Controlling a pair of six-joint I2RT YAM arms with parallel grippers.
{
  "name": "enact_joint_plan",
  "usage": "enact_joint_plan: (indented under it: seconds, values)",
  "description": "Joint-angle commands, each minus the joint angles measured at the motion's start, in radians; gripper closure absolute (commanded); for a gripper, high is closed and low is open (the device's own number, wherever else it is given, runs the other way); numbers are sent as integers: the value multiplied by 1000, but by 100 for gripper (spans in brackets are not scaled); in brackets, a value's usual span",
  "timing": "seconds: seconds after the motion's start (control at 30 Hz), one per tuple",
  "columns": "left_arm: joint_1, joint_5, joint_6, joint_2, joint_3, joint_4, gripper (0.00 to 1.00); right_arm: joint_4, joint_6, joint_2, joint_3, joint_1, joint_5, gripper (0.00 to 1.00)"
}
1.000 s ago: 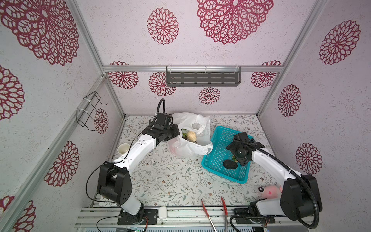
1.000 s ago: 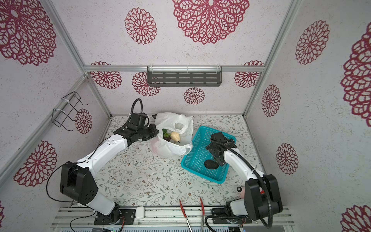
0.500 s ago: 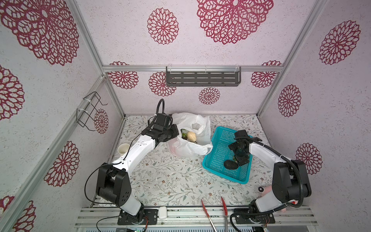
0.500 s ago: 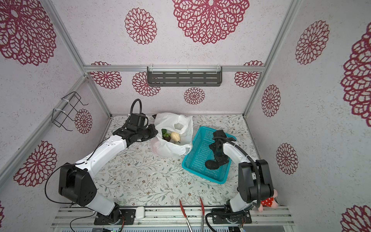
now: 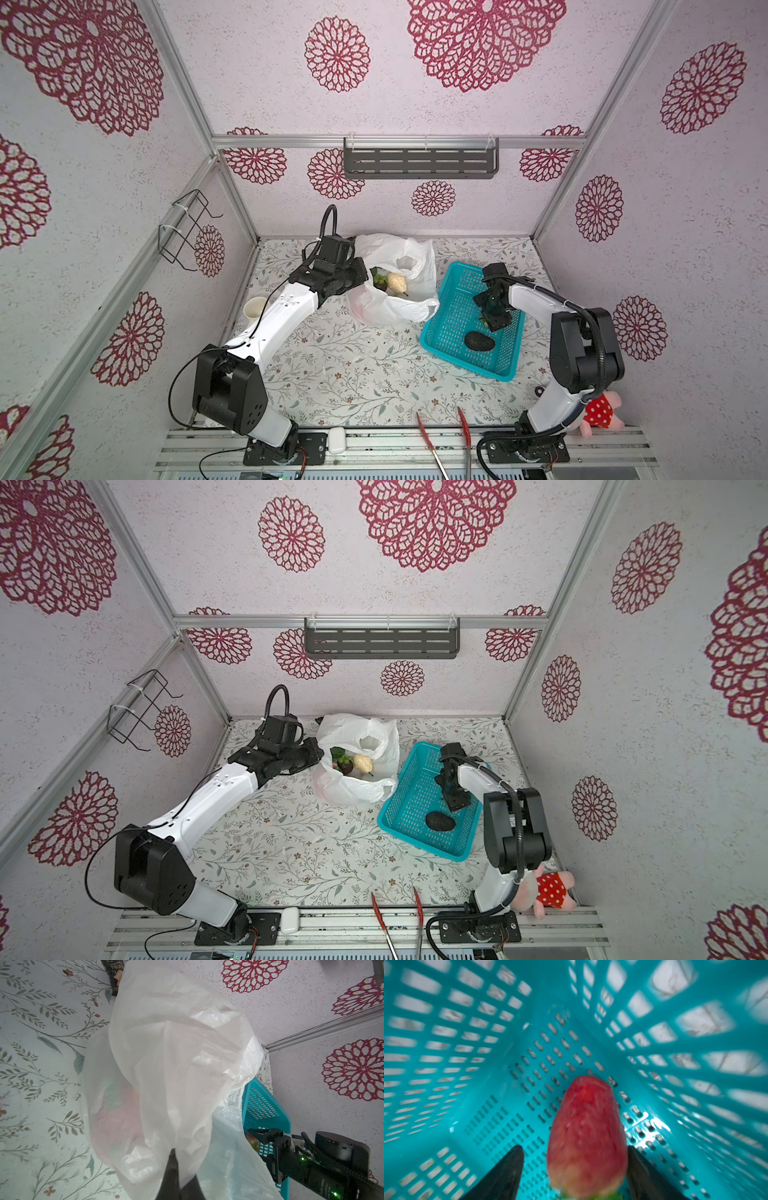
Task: Place the fruits into the plastic bag
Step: Pick up the bin from the plate, then place the fruit in the plastic bag.
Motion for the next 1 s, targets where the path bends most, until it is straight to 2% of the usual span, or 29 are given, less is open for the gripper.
enact_joint_plan:
  seconds: [0.0,0.1,0.17,0.27,0.37,0.5,0.57,0.73,0.97]
  values:
    - [11,-14,4,-31,-13,13,100,-11,-17,25,6,-6,8,27]
    - [12,-15,5,-28,-14,12,100,-15,-27,29,4,-7,3,31]
    - [15,-13,4,-26,-13,14,100,-4,-35,16,-11,-6,6,42]
    - [16,-8,3,-19,-9,15,100,30,-55,-15,-35,-4,12,65]
    - [16,2,0,-12,-4,21,100,54,-104,-52,-36,-1,12,72]
    - [16,13,-3,-1,1,24,100,122,-225,-125,-14,23,-11,73]
    - [14,20,-6,7,4,27,100,211,-318,-171,-6,46,-74,73]
    - [12,35,-15,26,14,35,100,390,-532,-218,65,126,-352,68]
    - [5,45,-16,37,30,35,100,331,-703,-46,295,292,-686,70]
